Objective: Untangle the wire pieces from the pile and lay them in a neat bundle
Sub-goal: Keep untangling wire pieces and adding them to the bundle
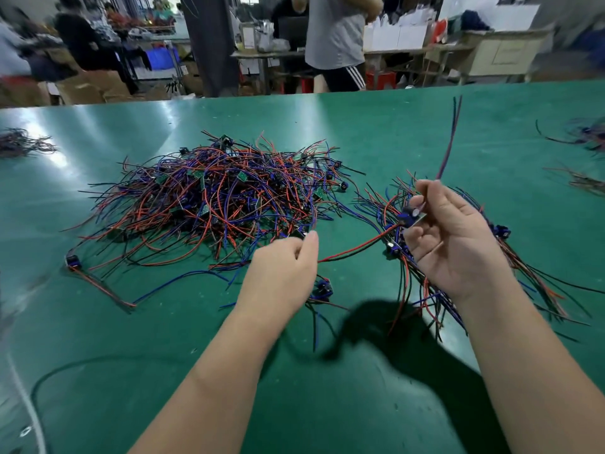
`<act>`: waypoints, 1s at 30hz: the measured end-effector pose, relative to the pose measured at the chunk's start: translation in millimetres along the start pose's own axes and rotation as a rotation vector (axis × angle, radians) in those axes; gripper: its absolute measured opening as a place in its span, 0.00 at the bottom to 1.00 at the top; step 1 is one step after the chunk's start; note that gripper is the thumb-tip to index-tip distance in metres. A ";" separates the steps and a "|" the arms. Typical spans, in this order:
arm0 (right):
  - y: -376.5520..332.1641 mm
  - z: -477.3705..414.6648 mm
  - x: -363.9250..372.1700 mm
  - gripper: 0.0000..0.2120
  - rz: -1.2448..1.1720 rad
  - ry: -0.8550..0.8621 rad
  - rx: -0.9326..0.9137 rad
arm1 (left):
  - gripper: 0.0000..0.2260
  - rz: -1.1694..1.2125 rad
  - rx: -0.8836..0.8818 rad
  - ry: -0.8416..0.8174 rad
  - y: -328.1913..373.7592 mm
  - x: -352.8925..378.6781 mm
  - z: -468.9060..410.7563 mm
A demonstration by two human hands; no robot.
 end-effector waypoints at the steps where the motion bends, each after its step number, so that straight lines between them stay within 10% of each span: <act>1: 1.0 0.1 0.1 0.07 0.010 -0.015 0.008 | 0.19 0.027 0.037 0.125 0.4 -7.6 -0.3; 5: 0.2 -0.7 -1.1 0.08 -0.051 -0.066 0.018 | 0.09 0.469 0.131 0.423 10.2 -27.2 -0.7; 9: 7.1 -0.1 3.2 0.10 0.046 -0.163 0.055 | 0.16 1.115 -0.134 -0.382 17.5 -1.6 3.0; 11: 10.4 0.9 6.0 0.11 0.062 -0.223 0.081 | 0.25 1.407 0.017 -0.771 28.9 -1.1 13.2; 15: 7.8 1.8 7.3 0.11 -0.070 -0.306 0.123 | 0.38 1.777 0.149 -0.874 30.2 -16.3 15.0; 21: 21.9 2.5 12.1 0.08 0.208 -0.219 0.054 | 0.15 1.024 -0.165 -0.587 28.3 15.6 13.4; 30: 35.7 -6.2 6.3 0.12 0.559 -0.070 0.011 | 0.08 1.008 -0.087 -0.264 30.3 31.2 16.4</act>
Point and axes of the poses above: each hand's wrist, its own z-axis away from the middle knuckle, its own x-axis out of the palm, y = z × x, the point moved 4 cm from there along -z, towards the middle knuckle, and after that the axes turned 9 degrees about x, right-handed, at the moved point
